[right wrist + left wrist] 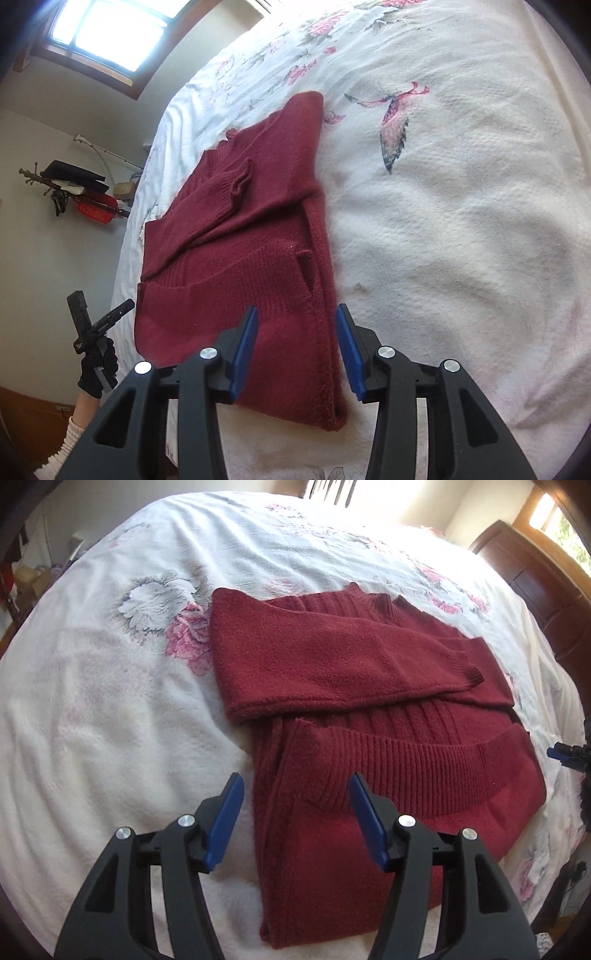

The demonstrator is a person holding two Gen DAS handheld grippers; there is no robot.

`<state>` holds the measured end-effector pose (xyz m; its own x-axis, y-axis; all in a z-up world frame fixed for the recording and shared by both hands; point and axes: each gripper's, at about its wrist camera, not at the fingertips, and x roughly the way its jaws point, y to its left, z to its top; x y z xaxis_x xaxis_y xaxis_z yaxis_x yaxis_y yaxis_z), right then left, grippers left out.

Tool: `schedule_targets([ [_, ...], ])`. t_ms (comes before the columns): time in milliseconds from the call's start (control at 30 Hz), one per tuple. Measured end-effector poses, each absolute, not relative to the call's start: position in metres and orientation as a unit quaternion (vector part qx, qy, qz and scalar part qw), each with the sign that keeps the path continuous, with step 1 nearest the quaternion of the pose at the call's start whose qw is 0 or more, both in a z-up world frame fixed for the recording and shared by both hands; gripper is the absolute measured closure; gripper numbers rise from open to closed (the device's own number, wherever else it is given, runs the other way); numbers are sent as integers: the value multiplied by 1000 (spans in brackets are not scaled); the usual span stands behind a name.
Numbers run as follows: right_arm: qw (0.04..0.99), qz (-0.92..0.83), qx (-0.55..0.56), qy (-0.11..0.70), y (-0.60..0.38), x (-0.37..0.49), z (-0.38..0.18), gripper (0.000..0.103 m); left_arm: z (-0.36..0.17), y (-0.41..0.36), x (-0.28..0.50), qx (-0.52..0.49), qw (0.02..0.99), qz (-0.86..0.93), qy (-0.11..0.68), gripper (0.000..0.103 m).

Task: Fold small clothes
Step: 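Open both grippers and release the folded hem, then grasp the folded hem edge with both grippers and lift it toward the collar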

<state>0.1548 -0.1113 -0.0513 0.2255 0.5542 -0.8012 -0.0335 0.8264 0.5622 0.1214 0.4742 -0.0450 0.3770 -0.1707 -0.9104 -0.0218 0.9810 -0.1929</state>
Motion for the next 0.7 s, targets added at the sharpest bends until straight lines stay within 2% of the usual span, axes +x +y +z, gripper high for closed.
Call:
schedule_targets([
  [133, 757, 201, 180, 596, -94, 155, -55, 58, -56, 463, 138, -62, 819, -49, 568, 46],
  [200, 756, 205, 170, 598, -87, 157, -57, 58, -58, 460, 141, -57, 818, -49, 571, 58],
  [267, 756, 208, 164, 598, -82, 159, -59, 58, -58, 458, 142, -59, 817, -54, 571, 81],
  [367, 760, 209, 152, 597, -76, 162, -58, 58, -52, 453, 137, -42, 823, -59, 563, 92],
  [467, 763, 215, 144, 592, -71, 165, -55, 58, -46, 451, 131, -42, 829, -63, 554, 96],
  [567, 769, 222, 120, 587, -62, 169, -50, 49, -45, 453, 129, -54, 828, -68, 554, 96],
  [600, 770, 226, 108, 587, -59, 171, -49, 45, -49, 454, 129, -57, 824, -70, 560, 95],
  [700, 769, 232, 74, 592, -47, 179, -52, 44, -59, 451, 132, -46, 818, -63, 571, 87],
])
